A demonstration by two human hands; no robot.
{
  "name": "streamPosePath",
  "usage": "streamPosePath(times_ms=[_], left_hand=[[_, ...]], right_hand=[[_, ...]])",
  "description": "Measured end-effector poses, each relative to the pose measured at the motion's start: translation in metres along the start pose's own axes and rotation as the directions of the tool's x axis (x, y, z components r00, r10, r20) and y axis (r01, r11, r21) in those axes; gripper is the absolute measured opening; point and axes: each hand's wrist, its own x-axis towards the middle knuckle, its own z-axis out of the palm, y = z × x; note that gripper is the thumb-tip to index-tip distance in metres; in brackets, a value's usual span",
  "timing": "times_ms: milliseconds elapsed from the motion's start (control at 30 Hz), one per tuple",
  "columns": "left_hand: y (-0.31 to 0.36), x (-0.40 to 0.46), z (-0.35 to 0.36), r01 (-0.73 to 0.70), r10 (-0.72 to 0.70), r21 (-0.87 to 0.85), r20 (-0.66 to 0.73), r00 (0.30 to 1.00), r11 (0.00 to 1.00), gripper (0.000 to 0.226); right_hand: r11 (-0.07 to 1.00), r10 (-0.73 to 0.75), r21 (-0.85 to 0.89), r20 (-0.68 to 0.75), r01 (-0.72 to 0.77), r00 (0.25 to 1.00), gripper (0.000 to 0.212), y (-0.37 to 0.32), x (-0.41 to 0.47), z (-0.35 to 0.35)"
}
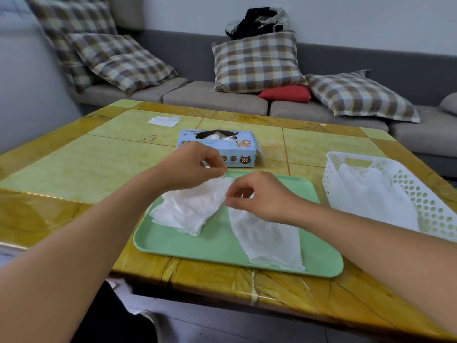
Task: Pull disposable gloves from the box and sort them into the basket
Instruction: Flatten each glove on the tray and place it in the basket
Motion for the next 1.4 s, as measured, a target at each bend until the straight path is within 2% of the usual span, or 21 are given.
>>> streamPosePath(times_ms=[33, 67, 133, 200, 267, 367, 467, 533, 600, 667, 733, 800, 900, 967, 1033, 1100, 1167, 1200, 1267, 1333, 1400], left_hand=[[-0.009, -0.001, -0.008, 0.031, -0.02, 0.09, -0.116, 0.993, 0.995, 0.005], [-0.02, -0.007, -0.015, 0.071, -0.044, 0.172, -0.159, 0.986, 0.982, 0.007], [-0.037, -0.018, -0.021, 0.14, -0.123, 0.297, -0.075, 0.989, 0.944, 0.012], [-0.051, -0.028, -0.023, 0.161, -0.202, 0.372, 0.073, 0.977, 0.914, 0.018], [-0.055, -0.031, -0.025, 0.151, -0.213, 0.348, 0.146, 0.966, 0.925, 0.025], [-0.058, -0.028, -0.03, 0.121, -0.162, 0.268, 0.137, 0.977, 0.956, 0.038], [-0.06, -0.025, -0.033, 0.123, -0.144, 0.163, 0.124, 0.982, 0.979, 0.031], [-0.059, -0.023, -0.033, 0.137, -0.146, 0.07, 0.14, 0.979, 0.988, 0.03], [-0.059, -0.022, -0.032, 0.137, -0.142, 0.037, 0.187, 0.972, 0.99, 0.028], [-0.059, -0.019, -0.03, 0.12, -0.133, 0.068, 0.236, 0.963, 0.99, 0.025], [-0.058, -0.019, -0.029, 0.111, -0.134, 0.103, 0.245, 0.96, 0.988, 0.025], [-0.056, -0.02, -0.028, 0.114, -0.141, 0.131, 0.218, 0.966, 0.985, 0.027], [-0.055, -0.023, -0.03, 0.108, -0.133, 0.141, 0.177, 0.975, 0.984, 0.029], [-0.052, -0.026, -0.03, 0.099, -0.109, 0.067, 0.171, 0.979, 0.993, 0.034], [-0.043, -0.026, -0.029, 0.126, -0.114, -0.065, 0.168, 0.979, 0.99, 0.051], [-0.028, -0.028, -0.03, 0.16, -0.109, -0.236, 0.216, 0.97, 0.958, 0.071], [-0.011, -0.03, -0.028, 0.088, 0.044, -0.427, 0.29, 0.956, 0.9, 0.084], [-0.003, -0.03, -0.026, 0.064, 0.128, -0.515, 0.329, 0.936, 0.855, 0.086], [0.018, -0.029, -0.014, 0.063, 0.183, -0.626, 0.32, 0.93, 0.777, 0.075], [0.041, -0.026, -0.001, 0.064, 0.09, -0.667, 0.194, 0.977, 0.743, 0.046], [0.057, -0.022, 0.011, 0.106, -0.055, -0.751, 0.092, 0.994, 0.652, 0.026]], right_hand=[[0.999, 0.01, 0.042, -0.004, -0.009, 1.0, 0.024, -0.011, 0.008, 0.012], [0.998, 0.012, 0.062, 0.026, -0.014, 1.0, 0.031, -0.023, 0.016, 0.027], [1.0, -0.007, -0.019, 0.115, 0.01, 0.993, 0.04, -0.036, 0.026, 0.052], [0.994, -0.033, -0.094, 0.169, 0.049, 0.985, 0.029, -0.039, 0.031, 0.069], [0.997, -0.043, -0.061, 0.185, 0.056, 0.982, 0.013, -0.036, 0.032, 0.067], [0.999, 0.004, 0.04, 0.208, -0.012, 0.978, 0.01, -0.029, 0.032, 0.047], [0.962, 0.113, 0.223, 0.199, -0.158, 0.973, 0.015, -0.02, 0.032, 0.029], [0.957, 0.105, 0.25, 0.177, -0.148, 0.979, 0.012, -0.02, 0.029, 0.024], [0.984, 0.061, 0.153, 0.173, -0.088, 0.983, 0.023, -0.026, 0.023, 0.031], [1.0, 0.014, -0.022, 0.171, -0.011, 0.985, 0.029, -0.032, 0.017, 0.047], [0.979, -0.094, -0.163, 0.187, 0.125, 0.978, 0.015, -0.038, 0.014, 0.064], [0.97, -0.122, -0.185, 0.185, 0.156, 0.975, 0.004, -0.043, 0.013, 0.062], [0.994, -0.071, -0.068, 0.21, 0.087, 0.975, 0.004, -0.046, 0.011, 0.037], [0.99, -0.005, 0.135, 0.288, -0.036, 0.958, 0.005, -0.045, 0.005, 0.016], [0.904, 0.081, 0.373, 0.336, -0.211, 0.938, 0.004, -0.042, -0.004, -0.003], [0.719, 0.178, 0.599, 0.333, -0.354, 0.926, 0.008, -0.039, -0.011, -0.017], [0.532, 0.23, 0.744, 0.333, -0.405, 0.914, 0.018, -0.039, -0.015, -0.029], [0.472, 0.244, 0.781, 0.329, -0.408, 0.912, 0.024, -0.04, -0.014, -0.035], [0.404, 0.282, 0.832, 0.283, -0.381, 0.917, 0.034, -0.042, -0.015, -0.048], [0.36, 0.327, 0.867, 0.23, -0.346, 0.917, 0.039, -0.042, -0.018, -0.064], [0.351, 0.315, 0.872, 0.235, -0.342, 0.92, 0.063, -0.037, -0.024, -0.077]])
